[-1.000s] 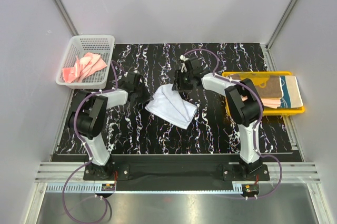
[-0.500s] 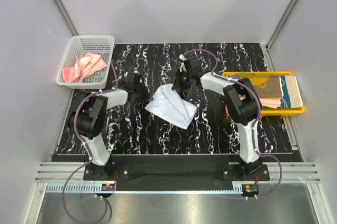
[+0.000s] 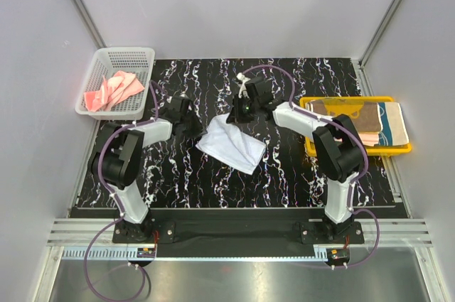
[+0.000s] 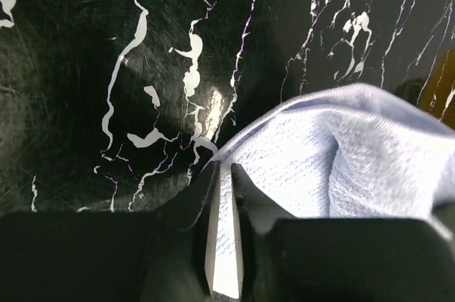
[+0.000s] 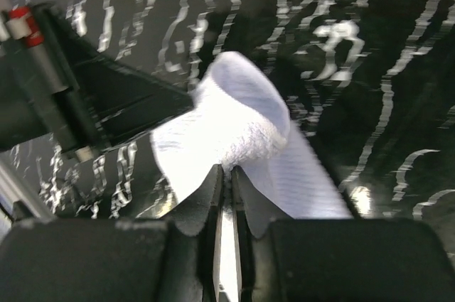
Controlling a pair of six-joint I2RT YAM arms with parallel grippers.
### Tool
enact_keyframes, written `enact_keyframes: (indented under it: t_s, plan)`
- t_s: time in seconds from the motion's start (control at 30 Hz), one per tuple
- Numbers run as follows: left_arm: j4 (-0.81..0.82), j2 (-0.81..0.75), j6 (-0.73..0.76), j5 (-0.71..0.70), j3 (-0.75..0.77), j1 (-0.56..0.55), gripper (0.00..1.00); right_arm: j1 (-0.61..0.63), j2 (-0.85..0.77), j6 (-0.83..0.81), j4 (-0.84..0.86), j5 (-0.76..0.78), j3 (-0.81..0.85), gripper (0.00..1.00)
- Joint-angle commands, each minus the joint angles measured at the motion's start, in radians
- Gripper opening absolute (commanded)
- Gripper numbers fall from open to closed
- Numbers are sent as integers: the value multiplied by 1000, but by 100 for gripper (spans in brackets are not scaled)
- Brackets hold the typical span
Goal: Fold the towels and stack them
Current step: Fold the towel
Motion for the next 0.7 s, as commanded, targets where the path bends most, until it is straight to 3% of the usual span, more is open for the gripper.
enact_keyframes:
  t_s: [0.0, 0.23, 0.37, 0.47, 0.67]
  plan:
    - [-17, -85, -6, -33, 54, 16, 19, 57, -58, -4, 4, 13, -3, 14]
    - [-92, -208, -13, -126, 57, 98, 33, 130, -9, 21, 21, 27, 6, 18]
    - [-101, -210, 26, -73, 75, 114, 38, 169, 5, 31, 43, 22, -9, 37]
    - [-94, -217, 33, -37, 57, 102, 40, 183, -26, 24, 46, 37, -46, 46]
    - [-78, -217, 80, -4, 8, 39, 45, 183, -246, 86, 11, 224, -234, 45]
